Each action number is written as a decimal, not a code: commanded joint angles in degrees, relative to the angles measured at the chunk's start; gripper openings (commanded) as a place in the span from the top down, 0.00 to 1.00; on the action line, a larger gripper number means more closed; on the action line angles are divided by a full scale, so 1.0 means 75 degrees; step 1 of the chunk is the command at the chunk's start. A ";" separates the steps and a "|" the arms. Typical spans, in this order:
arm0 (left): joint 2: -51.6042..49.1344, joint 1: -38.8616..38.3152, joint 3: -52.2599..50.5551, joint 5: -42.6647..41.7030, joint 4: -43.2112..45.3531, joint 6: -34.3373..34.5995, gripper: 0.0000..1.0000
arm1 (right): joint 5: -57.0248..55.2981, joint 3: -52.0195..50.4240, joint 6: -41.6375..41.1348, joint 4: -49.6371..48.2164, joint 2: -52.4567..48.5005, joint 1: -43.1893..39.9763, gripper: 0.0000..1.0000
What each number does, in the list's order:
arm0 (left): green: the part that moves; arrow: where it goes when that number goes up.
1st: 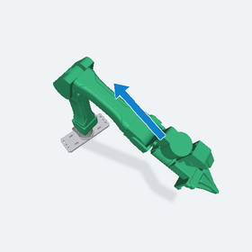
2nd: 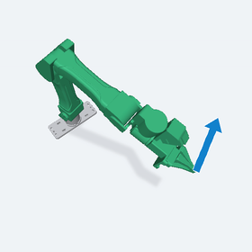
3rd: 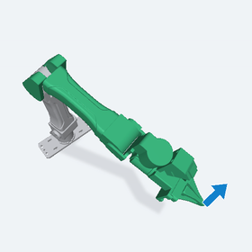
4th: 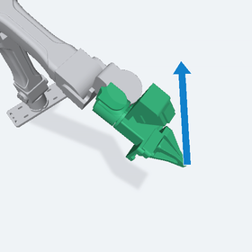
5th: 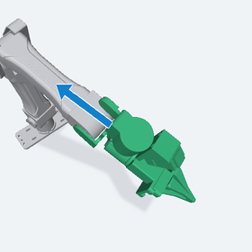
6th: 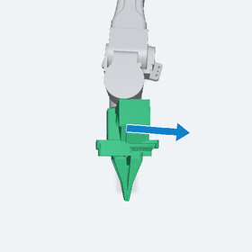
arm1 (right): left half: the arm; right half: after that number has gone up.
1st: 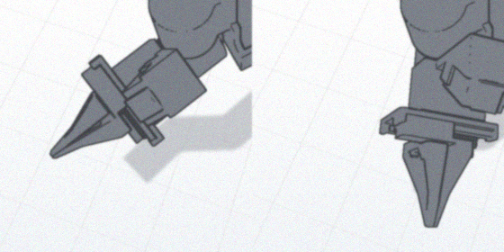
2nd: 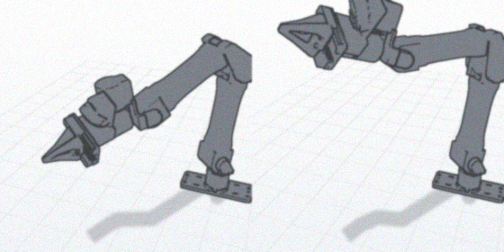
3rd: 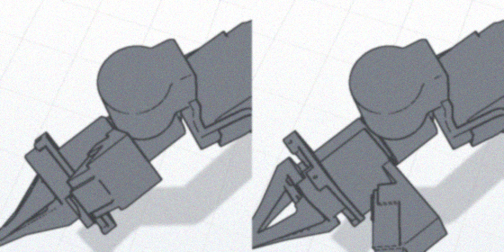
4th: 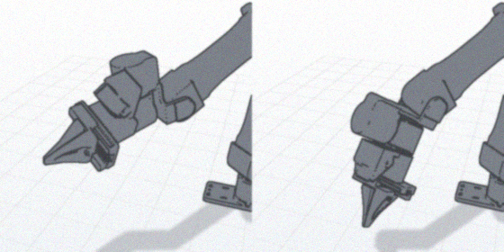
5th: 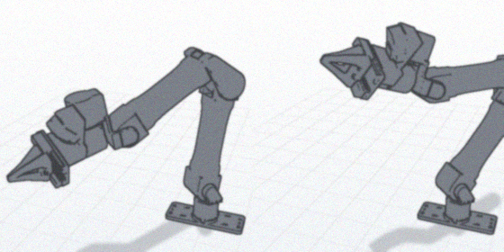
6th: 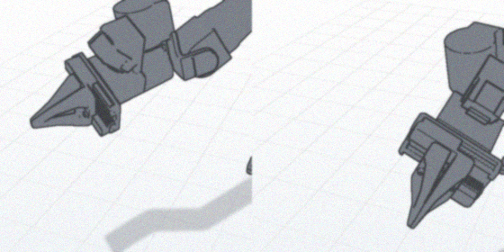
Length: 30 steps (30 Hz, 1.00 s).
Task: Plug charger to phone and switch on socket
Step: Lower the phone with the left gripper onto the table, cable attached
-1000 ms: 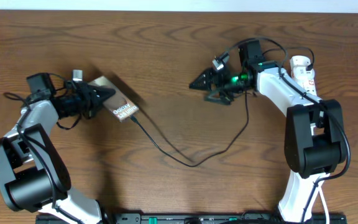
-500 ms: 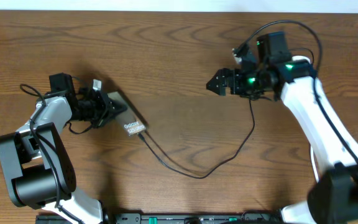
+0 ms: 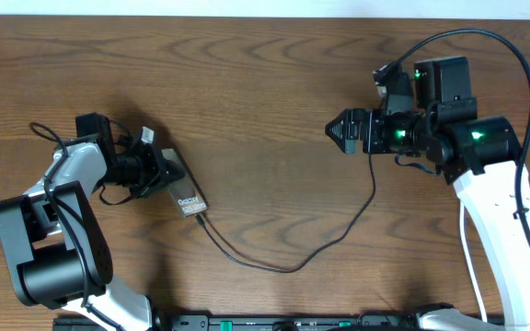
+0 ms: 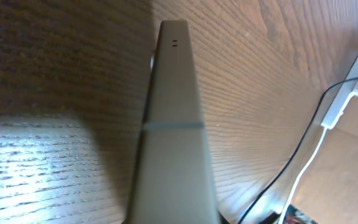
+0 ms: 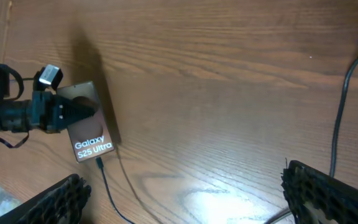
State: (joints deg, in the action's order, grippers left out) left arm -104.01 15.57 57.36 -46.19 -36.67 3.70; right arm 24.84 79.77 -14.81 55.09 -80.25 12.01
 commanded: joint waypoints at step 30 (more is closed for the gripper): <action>-0.0813 -0.0009 0.0064 0.0379 0.0166 -0.0603 0.93 | -0.0125 0.0058 0.0216 0.0178 0.0058 0.0012 0.01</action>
State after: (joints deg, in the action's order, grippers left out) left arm -109.14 15.57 57.36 -46.65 -35.57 0.62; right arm 24.32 79.77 -14.37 56.31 -80.23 12.01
